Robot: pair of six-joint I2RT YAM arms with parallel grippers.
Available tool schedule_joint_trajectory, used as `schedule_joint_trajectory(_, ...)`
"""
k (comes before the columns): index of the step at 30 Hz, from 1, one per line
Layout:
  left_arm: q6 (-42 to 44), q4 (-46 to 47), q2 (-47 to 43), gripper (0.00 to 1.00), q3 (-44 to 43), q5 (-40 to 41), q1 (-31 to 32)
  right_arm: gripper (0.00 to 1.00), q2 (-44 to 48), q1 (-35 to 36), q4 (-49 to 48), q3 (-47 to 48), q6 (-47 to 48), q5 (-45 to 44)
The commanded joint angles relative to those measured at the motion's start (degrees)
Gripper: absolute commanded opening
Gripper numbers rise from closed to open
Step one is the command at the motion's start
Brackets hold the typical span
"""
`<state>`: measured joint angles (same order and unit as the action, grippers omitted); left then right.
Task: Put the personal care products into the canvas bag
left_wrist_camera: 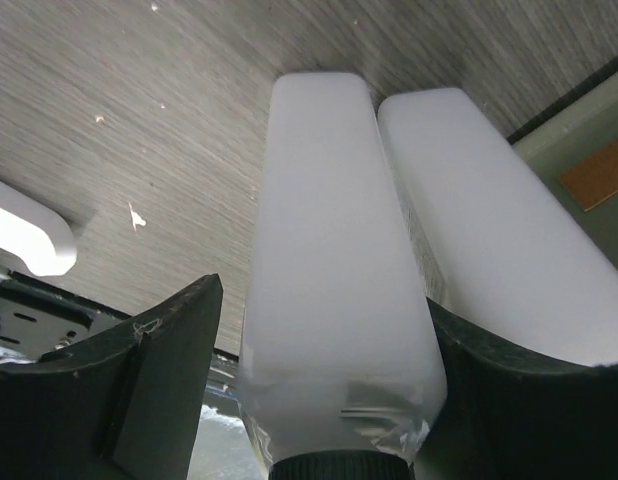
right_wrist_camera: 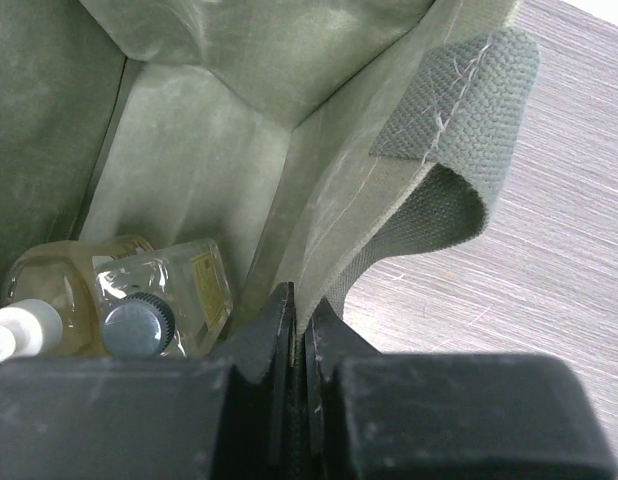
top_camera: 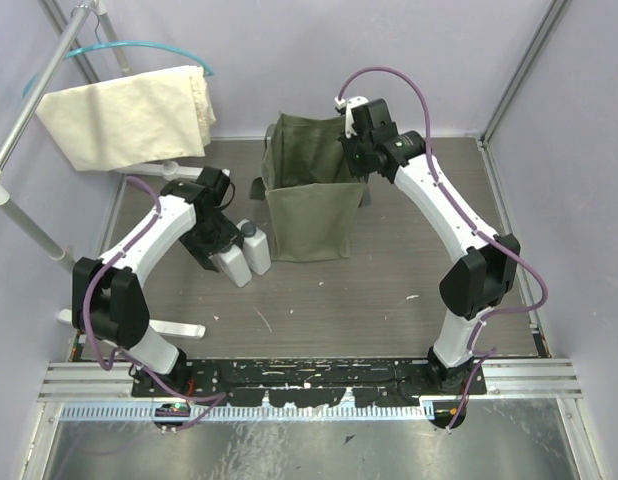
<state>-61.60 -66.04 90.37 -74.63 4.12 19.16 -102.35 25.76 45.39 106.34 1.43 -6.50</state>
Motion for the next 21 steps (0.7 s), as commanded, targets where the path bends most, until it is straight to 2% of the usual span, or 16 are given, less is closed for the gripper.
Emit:
schedule_joint_trajectory(1, -0.97, 1.35, 1.4, 0.73, 2.22, -0.8, -0.24, 0.08, -1.42, -0.15, 1.78, 2.41, 0.82, -0.44)
schedule_joint_trajectory(3, -0.94, 2.15, 1.84, 0.63, 2.67, -1.49, -0.26, 0.08, -1.54, -0.18, 2.01, 2.68, 0.81, -0.36)
schedule_joint_trajectory(7, 0.65, 3.73, 2.72, 0.23, 3.05, -3.11, -0.2, 0.08, -1.78, -0.18, 2.31, 2.99, 1.01, -0.59)
schedule_joint_trajectory(10, 2.6, 4.4, 3.19, 0.0, 2.57, -4.29, -0.26, 0.08, -1.94, -0.14, 2.48, 3.36, 1.15, -0.7)
schedule_joint_trajectory(14, 6.47, 5.56, 1.8, 0.0, 1.49, -5.24, -0.26, 0.07, -2.2, -0.18, 2.51, 3.84, 1.23, -0.54)
schedule_joint_trajectory(21, 17.83, 5.76, -6.38, 0.0, -1.04, -2.27, -0.23, 0.07, -3.04, -0.23, 2.56, 4.65, 1.64, -0.01)
